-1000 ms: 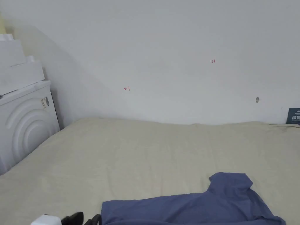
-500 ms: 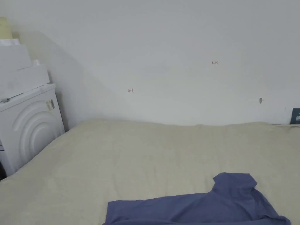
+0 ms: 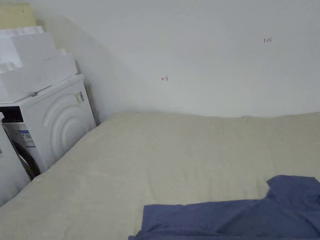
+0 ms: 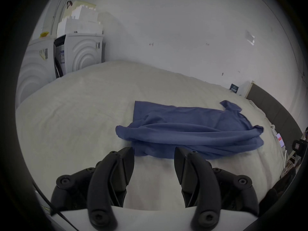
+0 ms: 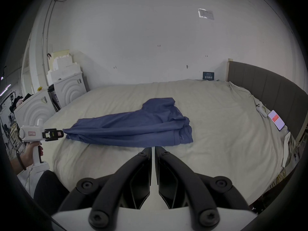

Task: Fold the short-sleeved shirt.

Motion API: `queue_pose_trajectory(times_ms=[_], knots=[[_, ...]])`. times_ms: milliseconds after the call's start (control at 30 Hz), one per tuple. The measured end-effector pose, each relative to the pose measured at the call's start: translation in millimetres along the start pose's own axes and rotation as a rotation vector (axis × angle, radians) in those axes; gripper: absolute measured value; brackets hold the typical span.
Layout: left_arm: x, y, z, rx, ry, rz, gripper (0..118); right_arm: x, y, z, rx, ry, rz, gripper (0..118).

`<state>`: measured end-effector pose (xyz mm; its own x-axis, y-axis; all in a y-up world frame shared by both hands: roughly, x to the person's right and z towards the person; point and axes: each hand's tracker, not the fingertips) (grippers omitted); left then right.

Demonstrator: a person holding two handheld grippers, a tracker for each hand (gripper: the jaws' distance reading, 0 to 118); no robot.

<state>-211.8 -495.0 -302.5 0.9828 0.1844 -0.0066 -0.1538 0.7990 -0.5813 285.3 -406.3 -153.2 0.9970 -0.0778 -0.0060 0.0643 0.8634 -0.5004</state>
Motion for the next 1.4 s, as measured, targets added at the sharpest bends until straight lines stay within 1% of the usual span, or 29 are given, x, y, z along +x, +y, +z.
queue_pose_trajectory(times_ms=[133, 200, 267, 300, 367, 400, 433, 467, 567, 600, 633, 667, 700, 733, 767, 833, 900, 1033, 1067, 1100, 1133, 1167, 1200, 1233, 1267, 1300, 1333, 1367, 1400], knots=[[-10, 4, -38, -0.01, -0.002, 0.062, 56, 5, -1, -12, -0.036, -0.012, -0.002, 4], [-8, 5, -55, -0.016, 0.016, 0.047, 57, 9, -3, -17, -0.05, -0.014, -0.008, 4], [-2, 5, -68, -0.097, 0.041, 0.013, 55, 12, -4, -24, -0.063, -0.02, -0.014, 4], [6, 3, -69, -0.095, 0.072, -0.047, 52, 13, -5, -26, -0.066, -0.023, -0.018, 4], [17, 3, -69, -0.083, 0.102, -0.104, 44, 15, -8, -31, -0.079, -0.024, -0.028, 4], [19, 3, -70, -0.108, 0.121, -0.101, 38, 16, -9, -34, -0.087, -0.027, -0.033, 4], [19, 6, -71, -0.117, 0.117, -0.093, 26, 16, -10, -35, -0.092, -0.027, -0.037, 4], [22, 9, -72, -0.136, 0.11, -0.111, 21, 17, -11, -36, -0.098, -0.025, -0.041, 4], [29, 11, -77, -0.18, 0.096, -0.218, 20, 16, -11, -38, -0.103, -0.02, -0.036, 4], [30, 13, -79, -0.195, 0.1, -0.221, 19, 17, -11, -40, -0.104, -0.023, -0.028, 6], [29, 15, -81, -0.205, 0.1, -0.21, 19, 18, -10, -44, -0.106, -0.025, -0.023, 12], [26, 17, -83, -0.226, 0.094, -0.202, 19, 21, -8, -50, -0.11, -0.038, -0.016, 24], [24, 19, -84, -0.234, 0.088, -0.192, 19, 24, -4, -57, -0.113, -0.05, -0.014, 45], [21, 19, -84, -0.24, 0.081, -0.171, 19, 30, 1, -68, -0.118, -0.071, -0.021, 72], [20, 20, -84, -0.244, 0.073, -0.165, 19, 38, 7, -83, -0.128, -0.085, -0.047, 79], [18, 22, -81, -0.244, 0.064, -0.162, 19, 57, 19, -112, -0.142, -0.094, -0.17, 79], [17, 22, -81, -0.245, 0.057, -0.156, 19, 82, 28, -153, -0.165, -0.073, -0.295, 79], [18, 19, -81, -0.233, 0.06, -0.149, 19, 110, 26, -229, -0.288, -0.218, -0.313, 76], [17, 17, -82, -0.228, 0.063, -0.146, 19, 113, 21, -241, -0.317, -0.206, -0.332, 72], [17, 16, -82, -0.225, 0.064, -0.147, 19, 114, 14, -250, -0.348, -0.162, -0.35, 68], [17, 16, -82, -0.222, 0.065, -0.148, 19, 112, 7, -256, -0.37, -0.146, -0.358, 67], [17, 16, -82, -0.218, 0.067, -0.147, 19, 103, 5, -252, -0.329, -0.22, -0.295, 59], [19, 16, -81, -0.216, 0.068, -0.147, 19, 94, 8, -244, -0.28, -0.22, -0.231, 43], [19, 16, -80, -0.214, 0.069, -0.15, 19, 89, 8, -239, -0.277, -0.198, -0.224, 18], [20, 16, -80, -0.212, 0.071, -0.152, 19, 88, 8, -238, -0.289, -0.157, -0.24, 4], [20, 17, -79, -0.212, 0.071, -0.15, 19, 87, 10, -237, -0.29, -0.157, -0.247, 4], [19, 19, -78, -0.212, 0.068, -0.145, 16, 87, 12, -236, -0.284, -0.115, -0.274, 4], [17, 23, -75, -0.216, 0.057, -0.131, 10, 86, 16, -233, -0.285, -0.144, -0.278, 4], [13, 27, -71, -0.215, 0.025, -0.108, 9, 89, 18, -230, -0.279, -0.142, -0.287, 4]])
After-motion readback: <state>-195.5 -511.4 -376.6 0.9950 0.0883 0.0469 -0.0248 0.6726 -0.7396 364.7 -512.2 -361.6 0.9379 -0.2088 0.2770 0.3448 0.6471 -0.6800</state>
